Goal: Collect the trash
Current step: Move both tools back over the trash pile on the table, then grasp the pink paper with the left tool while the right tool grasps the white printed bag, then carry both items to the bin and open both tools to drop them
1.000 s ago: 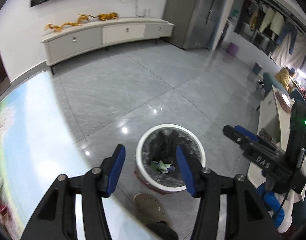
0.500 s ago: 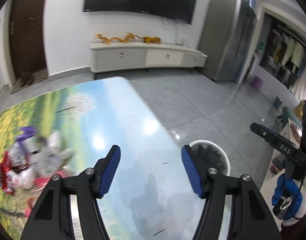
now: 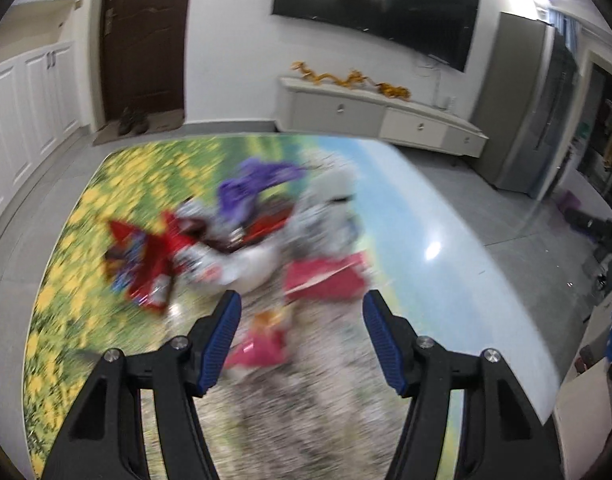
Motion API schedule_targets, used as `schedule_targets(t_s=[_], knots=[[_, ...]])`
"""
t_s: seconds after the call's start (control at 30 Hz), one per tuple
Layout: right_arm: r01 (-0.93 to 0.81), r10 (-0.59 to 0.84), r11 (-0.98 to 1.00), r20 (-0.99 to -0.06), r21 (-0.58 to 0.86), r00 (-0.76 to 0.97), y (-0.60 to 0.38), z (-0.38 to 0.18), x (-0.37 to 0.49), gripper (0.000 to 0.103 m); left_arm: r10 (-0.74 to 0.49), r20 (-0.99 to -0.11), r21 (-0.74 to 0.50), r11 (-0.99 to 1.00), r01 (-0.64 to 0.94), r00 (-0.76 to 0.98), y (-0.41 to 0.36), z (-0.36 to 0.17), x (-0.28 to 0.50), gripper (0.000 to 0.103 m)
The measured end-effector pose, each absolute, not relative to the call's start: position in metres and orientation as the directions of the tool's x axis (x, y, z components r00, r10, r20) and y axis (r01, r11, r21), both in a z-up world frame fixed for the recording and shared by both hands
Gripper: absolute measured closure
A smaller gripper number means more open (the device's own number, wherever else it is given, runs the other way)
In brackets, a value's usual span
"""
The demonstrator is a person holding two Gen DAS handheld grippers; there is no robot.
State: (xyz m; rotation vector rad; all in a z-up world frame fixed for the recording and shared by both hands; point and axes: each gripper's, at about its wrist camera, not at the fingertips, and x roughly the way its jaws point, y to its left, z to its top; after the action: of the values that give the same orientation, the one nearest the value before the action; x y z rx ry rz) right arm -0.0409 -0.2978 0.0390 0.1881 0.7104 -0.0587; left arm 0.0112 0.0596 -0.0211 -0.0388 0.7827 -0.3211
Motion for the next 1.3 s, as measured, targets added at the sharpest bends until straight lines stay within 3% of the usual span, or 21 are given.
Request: schedule_targets(t_s=[0.27,0.77,1.0,1.03,1.13,1.3], knots=[[-0.045,0.162,0.982,-0.693,0.184,0.703,-0.227,0.026,-0.003,0.048,-0.317,-0.741,-0.174,0.942,0.286,0.592,0.080,-0.054,0.013,0.041],[-0.319,0.381,0.919,-0.738,0.233,0.557,-0.096,-0.004,0.077,0.043,-0.392,-0.751,-0.234,0.911,0.340,0.532,0.088,-0.075,0.033,0.043],[-0.357,0.407,0.902,-0.760,0.244,0.507,-0.076,-0.021,0.098,0.044,-0.416,-0.746,-0.241,0.897,0.371,0.521,0.079,-0.071,0.030,0.065],[-0.357,0.410,0.900,-0.760,0.249,0.503,-0.076,-0.023,0.100,0.046,-0.417,-0.744,-0.241,0.896,0.372,0.522,0.079,-0.071,0.030,0.066],[-0.370,0.419,0.894,-0.764,0.253,0.490,-0.074,-0.027,0.104,0.075,-0.412,-0.738,-0.235,0.899,0.370,0.534,0.079,-0.068,0.027,0.067],[-0.390,0.461,0.877,-0.724,0.282,0.513,-0.080,-0.017,0.097,0.086,-0.406,-0.722,-0.234,0.905,0.355,0.560,0.081,-0.060,0.023,0.068]])
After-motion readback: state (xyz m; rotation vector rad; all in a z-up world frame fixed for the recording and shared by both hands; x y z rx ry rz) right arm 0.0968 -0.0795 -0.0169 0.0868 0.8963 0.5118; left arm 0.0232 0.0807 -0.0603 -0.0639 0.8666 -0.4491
